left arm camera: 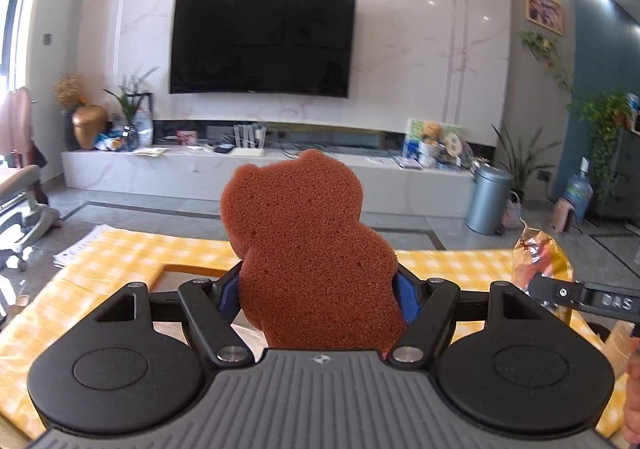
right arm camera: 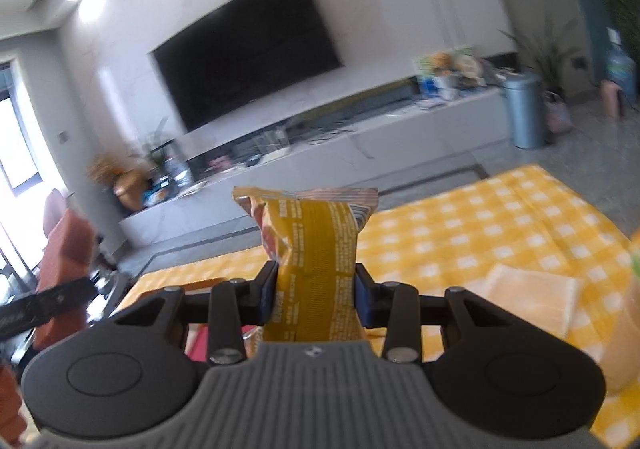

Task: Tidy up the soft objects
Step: 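Lift the sponge in the left tool while the right tool carries the snack packet to the box, then release the snack packet into the box with the right tool while the left tool drops the sponge inside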

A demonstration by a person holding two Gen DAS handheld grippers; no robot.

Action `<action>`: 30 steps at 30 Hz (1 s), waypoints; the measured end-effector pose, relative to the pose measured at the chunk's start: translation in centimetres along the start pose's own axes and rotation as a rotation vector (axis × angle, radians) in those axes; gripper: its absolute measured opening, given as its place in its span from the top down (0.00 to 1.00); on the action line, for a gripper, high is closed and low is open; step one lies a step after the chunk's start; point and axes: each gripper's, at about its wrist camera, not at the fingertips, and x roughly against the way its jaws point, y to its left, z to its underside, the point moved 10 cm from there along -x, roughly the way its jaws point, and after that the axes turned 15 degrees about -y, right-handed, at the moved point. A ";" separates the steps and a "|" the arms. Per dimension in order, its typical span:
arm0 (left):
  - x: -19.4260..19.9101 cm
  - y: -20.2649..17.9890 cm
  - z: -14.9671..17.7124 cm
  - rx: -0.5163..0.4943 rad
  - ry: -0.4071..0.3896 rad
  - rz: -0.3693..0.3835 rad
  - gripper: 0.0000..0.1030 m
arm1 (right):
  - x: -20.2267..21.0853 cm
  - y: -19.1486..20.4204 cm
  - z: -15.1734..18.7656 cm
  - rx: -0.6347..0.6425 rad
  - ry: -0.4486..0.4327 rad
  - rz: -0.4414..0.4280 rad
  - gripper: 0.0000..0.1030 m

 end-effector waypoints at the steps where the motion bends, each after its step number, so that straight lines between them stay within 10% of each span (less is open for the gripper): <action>1: 0.1 0.8 -0.1 0.004 -0.005 -0.012 0.19 | -0.1 1.1 0.1 -0.011 0.000 -0.033 0.62; 21: -3.0 14.7 2.9 0.150 0.078 -0.046 0.19 | -11.3 17.4 8.3 0.270 0.191 -0.130 0.63; 30: -4.2 18.2 5.1 0.204 0.146 -0.093 0.19 | -20.1 22.7 14.1 0.849 0.256 -0.306 0.63</action>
